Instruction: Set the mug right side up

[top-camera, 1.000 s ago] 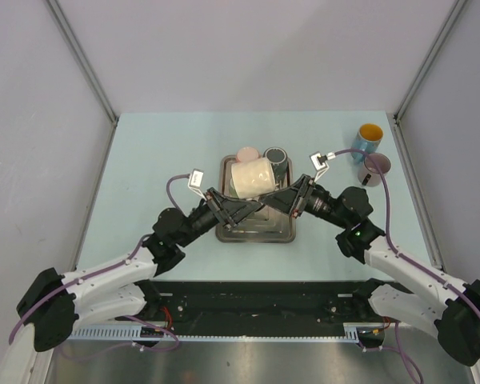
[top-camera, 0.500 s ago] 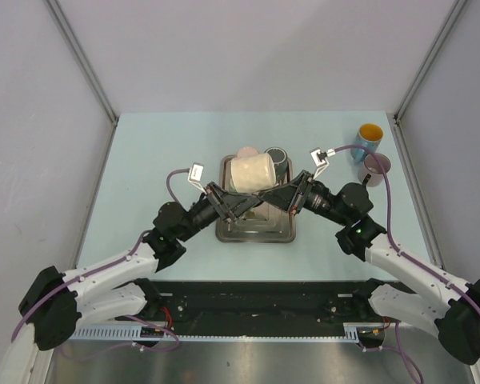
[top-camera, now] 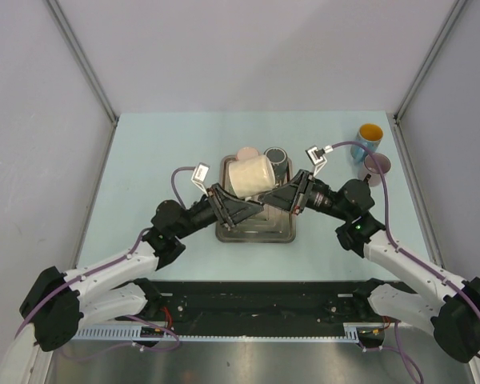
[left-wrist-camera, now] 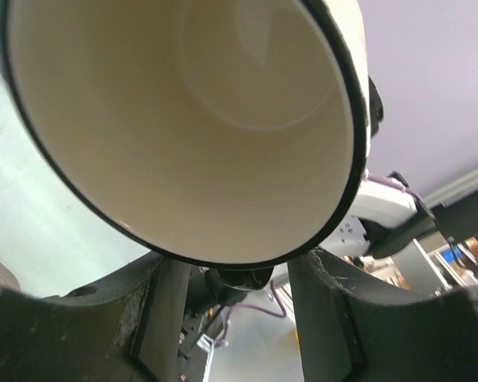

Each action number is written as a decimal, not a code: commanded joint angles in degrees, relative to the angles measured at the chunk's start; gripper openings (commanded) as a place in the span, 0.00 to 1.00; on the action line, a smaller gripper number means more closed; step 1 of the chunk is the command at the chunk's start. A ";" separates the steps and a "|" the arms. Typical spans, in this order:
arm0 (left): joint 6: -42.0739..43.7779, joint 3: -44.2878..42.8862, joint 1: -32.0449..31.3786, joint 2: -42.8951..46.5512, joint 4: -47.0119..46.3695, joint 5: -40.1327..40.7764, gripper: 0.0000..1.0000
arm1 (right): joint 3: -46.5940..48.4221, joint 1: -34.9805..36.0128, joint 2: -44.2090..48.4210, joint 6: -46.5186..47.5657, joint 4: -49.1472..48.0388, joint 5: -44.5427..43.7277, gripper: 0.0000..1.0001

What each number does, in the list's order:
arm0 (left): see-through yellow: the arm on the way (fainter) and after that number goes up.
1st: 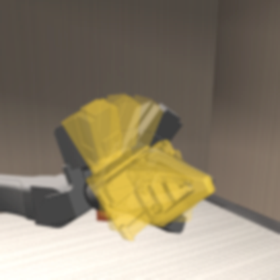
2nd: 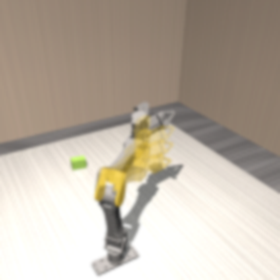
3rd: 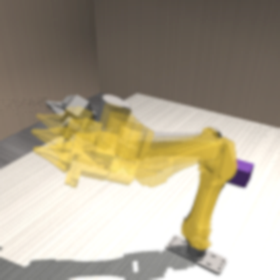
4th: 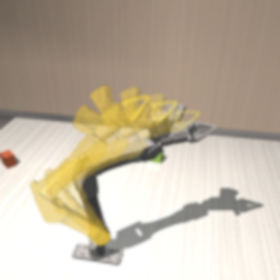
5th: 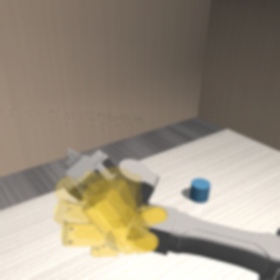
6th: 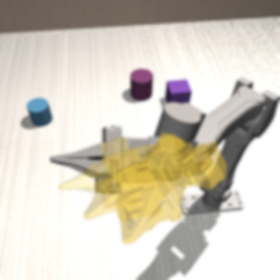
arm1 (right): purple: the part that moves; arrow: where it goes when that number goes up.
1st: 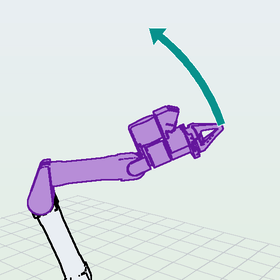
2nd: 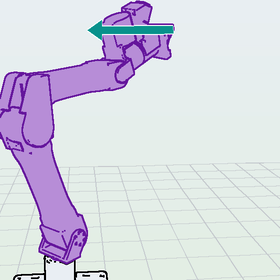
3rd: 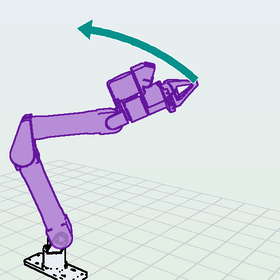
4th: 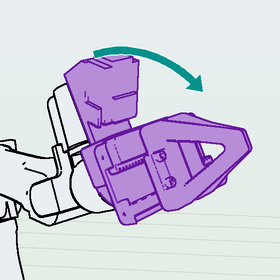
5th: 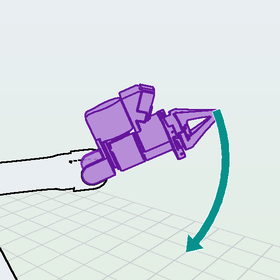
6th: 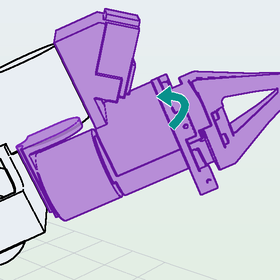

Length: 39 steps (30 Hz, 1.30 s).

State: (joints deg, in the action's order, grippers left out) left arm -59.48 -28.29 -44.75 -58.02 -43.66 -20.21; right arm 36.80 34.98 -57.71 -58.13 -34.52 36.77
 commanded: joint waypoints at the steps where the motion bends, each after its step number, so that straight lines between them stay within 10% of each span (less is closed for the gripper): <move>1: 0.42 -3.52 -0.51 0.10 -9.16 -9.14 0.55 | 2.67 1.40 -1.08 -3.04 -1.16 7.52 0.00; 39: -4.06 1.84 2.74 4.76 -5.74 6.67 0.47 | 3.72 6.24 2.17 3.55 5.34 2.86 0.00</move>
State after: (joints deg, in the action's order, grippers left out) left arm -63.00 -25.96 -44.27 -55.35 -44.82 -20.45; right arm 38.89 39.16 -58.08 -55.22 -29.61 32.82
